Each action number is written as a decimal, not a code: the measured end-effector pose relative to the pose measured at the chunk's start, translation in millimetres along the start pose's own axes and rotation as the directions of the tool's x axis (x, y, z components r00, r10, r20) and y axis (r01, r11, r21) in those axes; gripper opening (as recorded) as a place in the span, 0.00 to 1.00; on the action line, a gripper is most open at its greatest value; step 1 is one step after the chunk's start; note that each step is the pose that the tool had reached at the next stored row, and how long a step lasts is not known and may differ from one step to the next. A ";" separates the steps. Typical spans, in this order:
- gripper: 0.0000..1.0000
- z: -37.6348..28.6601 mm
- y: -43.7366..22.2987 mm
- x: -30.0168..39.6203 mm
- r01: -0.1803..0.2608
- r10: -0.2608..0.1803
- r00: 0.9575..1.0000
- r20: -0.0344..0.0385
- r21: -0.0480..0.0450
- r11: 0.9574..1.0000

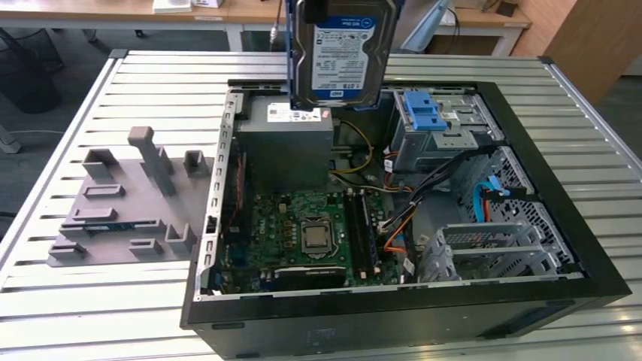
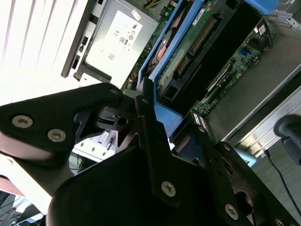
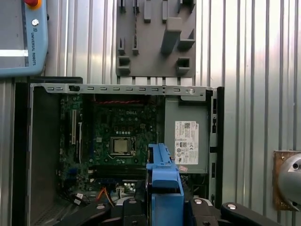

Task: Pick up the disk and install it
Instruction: 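Pick up the disk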

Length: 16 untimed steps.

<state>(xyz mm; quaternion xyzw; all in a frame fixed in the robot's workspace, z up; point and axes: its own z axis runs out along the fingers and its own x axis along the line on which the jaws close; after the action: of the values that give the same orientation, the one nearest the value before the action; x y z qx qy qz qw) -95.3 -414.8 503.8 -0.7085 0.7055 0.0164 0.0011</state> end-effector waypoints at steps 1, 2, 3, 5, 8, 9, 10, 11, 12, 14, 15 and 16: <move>0.36 0.0 -0.7 1.1 0.000 0.000 1.000 0.001 0.000 1.000; 0.36 0.0 -1.5 2.2 0.000 0.000 1.000 0.001 0.000 1.000; 0.36 -0.1 -2.2 3.3 0.000 0.000 1.000 0.002 0.000 1.000; 0.36 -0.2 -3.5 5.6 -0.001 0.001 1.000 0.002 0.000 1.000; 0.36 -0.3 -4.6 9.1 -0.002 0.002 1.000 0.003 0.000 1.000; 0.36 -0.3 -4.7 10.2 -0.004 0.004 1.000 0.003 0.000 1.000; 0.36 -0.3 -4.8 11.1 -0.007 0.007 1.000 0.003 0.000 1.000; 0.36 -0.3 -4.8 11.8 -0.012 0.012 1.000 0.003 0.000 1.000; 0.36 -0.3 -4.7 12.5 -0.017 0.017 1.000 0.003 0.000 1.000; 0.36 -0.3 -4.9 13.9 -0.023 0.023 1.000 0.003 0.001 1.000; 0.36 -0.3 -5.3 14.7 -0.025 0.025 1.000 0.003 0.001 1.000; 0.36 -0.3 -6.0 15.4 -0.026 0.026 1.000 0.003 0.001 1.000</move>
<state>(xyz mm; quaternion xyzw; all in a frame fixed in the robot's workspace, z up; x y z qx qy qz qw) -89.3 -430.1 503.7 -0.6993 0.7146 0.0173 0.0022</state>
